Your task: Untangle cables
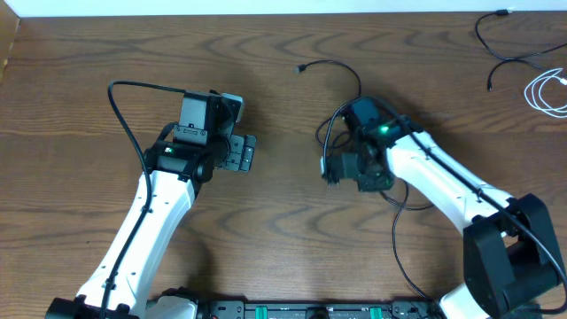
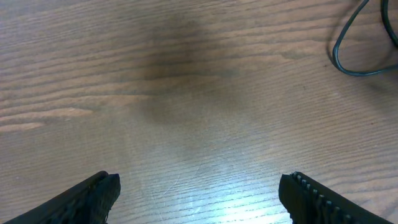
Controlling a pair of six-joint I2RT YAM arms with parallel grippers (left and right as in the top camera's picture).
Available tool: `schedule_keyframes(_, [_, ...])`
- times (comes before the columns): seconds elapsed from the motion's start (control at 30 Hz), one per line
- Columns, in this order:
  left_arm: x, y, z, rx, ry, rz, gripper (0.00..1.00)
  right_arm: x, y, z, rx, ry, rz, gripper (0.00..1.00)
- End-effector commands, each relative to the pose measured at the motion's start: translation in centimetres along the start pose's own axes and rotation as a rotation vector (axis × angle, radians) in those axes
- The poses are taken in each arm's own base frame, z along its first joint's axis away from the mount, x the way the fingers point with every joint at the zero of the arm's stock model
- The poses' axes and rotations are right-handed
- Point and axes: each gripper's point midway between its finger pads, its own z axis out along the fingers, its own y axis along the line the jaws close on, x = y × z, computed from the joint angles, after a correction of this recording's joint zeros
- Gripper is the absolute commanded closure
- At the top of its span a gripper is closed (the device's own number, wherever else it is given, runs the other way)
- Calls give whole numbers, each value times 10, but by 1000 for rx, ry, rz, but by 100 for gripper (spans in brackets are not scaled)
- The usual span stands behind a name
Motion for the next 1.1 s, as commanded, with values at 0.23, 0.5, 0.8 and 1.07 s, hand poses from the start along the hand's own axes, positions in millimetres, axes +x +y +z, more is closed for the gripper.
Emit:
schedule_keyframes(0.23, [-3, 4, -1, -15, -4, -9, 13, 14, -8, 1, -28, -113, 306, 80])
schedule_keyframes(0.5, [-3, 4, -1, -15, -4, -9, 13, 0, 2, 1, -86, -195, 307, 65])
schedule_keyframes(0.8, [-3, 4, -1, -15, -4, -9, 13, 7, 19, 27, -96, -184, 318, 1])
schedule_keyframes(1.07, [-3, 4, -1, -15, -4, -9, 13, 15, 10, 29, -65, -166, 435, 1])
